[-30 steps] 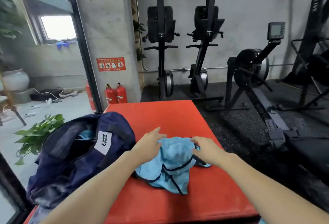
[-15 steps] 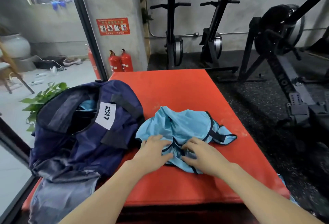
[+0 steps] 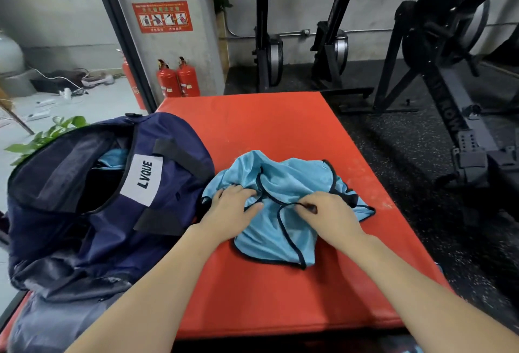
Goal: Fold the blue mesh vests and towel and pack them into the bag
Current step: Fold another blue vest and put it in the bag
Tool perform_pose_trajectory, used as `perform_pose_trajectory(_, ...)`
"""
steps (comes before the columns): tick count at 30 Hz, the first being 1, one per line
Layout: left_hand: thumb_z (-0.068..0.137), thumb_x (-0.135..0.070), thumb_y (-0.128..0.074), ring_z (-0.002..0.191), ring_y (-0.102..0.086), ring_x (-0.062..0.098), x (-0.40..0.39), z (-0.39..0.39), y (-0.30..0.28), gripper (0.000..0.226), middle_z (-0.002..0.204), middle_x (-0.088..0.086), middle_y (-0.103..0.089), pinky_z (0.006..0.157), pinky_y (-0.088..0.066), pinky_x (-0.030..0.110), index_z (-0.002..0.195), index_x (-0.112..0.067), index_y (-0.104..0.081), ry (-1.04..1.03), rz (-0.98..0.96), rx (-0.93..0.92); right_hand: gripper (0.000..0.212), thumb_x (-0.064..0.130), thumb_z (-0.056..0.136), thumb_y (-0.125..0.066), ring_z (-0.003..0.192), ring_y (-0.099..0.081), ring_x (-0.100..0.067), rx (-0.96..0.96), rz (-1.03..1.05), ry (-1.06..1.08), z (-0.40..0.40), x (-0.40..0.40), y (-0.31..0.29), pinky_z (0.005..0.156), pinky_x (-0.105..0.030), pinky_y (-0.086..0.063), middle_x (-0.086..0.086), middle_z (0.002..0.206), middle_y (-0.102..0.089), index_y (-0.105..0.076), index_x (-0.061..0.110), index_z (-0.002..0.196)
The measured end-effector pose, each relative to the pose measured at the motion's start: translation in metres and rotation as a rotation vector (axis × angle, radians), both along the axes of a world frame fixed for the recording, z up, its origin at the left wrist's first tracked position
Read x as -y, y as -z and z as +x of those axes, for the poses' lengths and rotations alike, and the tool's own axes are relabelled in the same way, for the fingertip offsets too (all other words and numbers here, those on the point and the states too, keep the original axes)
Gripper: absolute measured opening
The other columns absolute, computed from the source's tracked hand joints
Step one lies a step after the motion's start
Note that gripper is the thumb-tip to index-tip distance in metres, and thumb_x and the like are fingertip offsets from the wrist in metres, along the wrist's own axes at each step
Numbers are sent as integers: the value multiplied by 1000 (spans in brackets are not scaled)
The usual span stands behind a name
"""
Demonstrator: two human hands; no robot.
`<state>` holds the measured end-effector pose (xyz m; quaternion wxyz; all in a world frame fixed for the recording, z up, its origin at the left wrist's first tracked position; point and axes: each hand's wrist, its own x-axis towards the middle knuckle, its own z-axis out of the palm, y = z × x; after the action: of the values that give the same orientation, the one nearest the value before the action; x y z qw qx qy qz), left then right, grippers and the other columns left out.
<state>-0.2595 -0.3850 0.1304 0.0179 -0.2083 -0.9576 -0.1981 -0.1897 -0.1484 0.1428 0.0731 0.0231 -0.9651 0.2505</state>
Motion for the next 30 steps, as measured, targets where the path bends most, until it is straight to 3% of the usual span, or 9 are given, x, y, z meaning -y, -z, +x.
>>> perform_pose_trajectory(4,98,-55,-44,112,-57,17,-12,-1,-9,42,108,-8,-65,104,-36,42,121,-28,-65,-50,-88,-73,9,30,89,-72,65,-61,2,-48,-336,-7,8,-13,-19,63,-16,-44,25,72,-68,-74,37,85)
perform_pose_trajectory(6,98,-61,-32,92,-62,16,-26,12,-24,49,89,-8,-67,92,-40,38,101,-30,-69,-93,-150,-193,12,22,88,-73,55,-58,0,-74,-400,3,17,-20,-27,57,-12,-39,26,62,-65,-74,34,85)
perform_pose_trajectory(8,95,-67,-22,81,-60,14,-46,33,-41,62,77,-9,-64,86,-40,35,85,-28,-69,-68,-92,-305,13,17,88,-72,53,-57,0,-110,-419,-11,25,-25,-36,56,-12,-38,29,60,-62,-75,30,89)
perform_pose_trajectory(12,89,-70,-47,82,-56,10,-78,75,-47,49,83,-9,-64,76,-43,28,97,-26,-68,156,165,-206,18,17,88,-74,55,-57,-1,-165,-439,-74,41,-29,-50,60,-18,-42,27,69,-66,-74,36,88)
perform_pose_trajectory(16,94,-33,-59,80,-62,15,-89,90,-37,13,84,-8,-69,75,-51,37,98,-23,-66,118,308,-183,13,18,85,-78,57,-59,-5,-259,-343,-111,60,-42,-60,61,-16,-43,20,79,-69,-79,29,90)
perform_pose_trajectory(19,93,-24,-62,91,-66,11,-85,94,-36,16,97,-11,-71,85,-52,32,107,-25,-69,65,429,-152,19,12,85,-76,58,-65,-10,-268,-378,-94,73,-61,-63,59,-13,-46,5,79,-72,-78,31,87)
perform_pose_trajectory(21,94,-18,-62,94,-64,8,-76,96,-37,17,100,-11,-70,87,-50,26,108,-22,-71,40,424,-162,20,10,87,-74,61,-69,-10,-252,-455,-20,81,-77,-64,54,-20,-51,4,78,-74,-78,29,86)
perform_pose_trajectory(25,92,-12,-62,91,-61,3,-49,97,-40,19,97,-14,-66,85,-45,18,104,-23,-72,-60,411,-176,16,9,87,-72,67,-73,-20,-217,-537,97,91,-102,-60,72,-40,-61,5,76,-76,-79,24,91)
perform_pose_trajectory(30,90,-7,-61,91,-59,3,-22,96,-53,23,98,-14,-65,84,-41,18,102,-23,-72,-135,404,-232,13,13,87,-75,69,-73,-18,-180,-498,117,103,-112,-57,78,-40,-60,8,79,-76,-80,25,91)
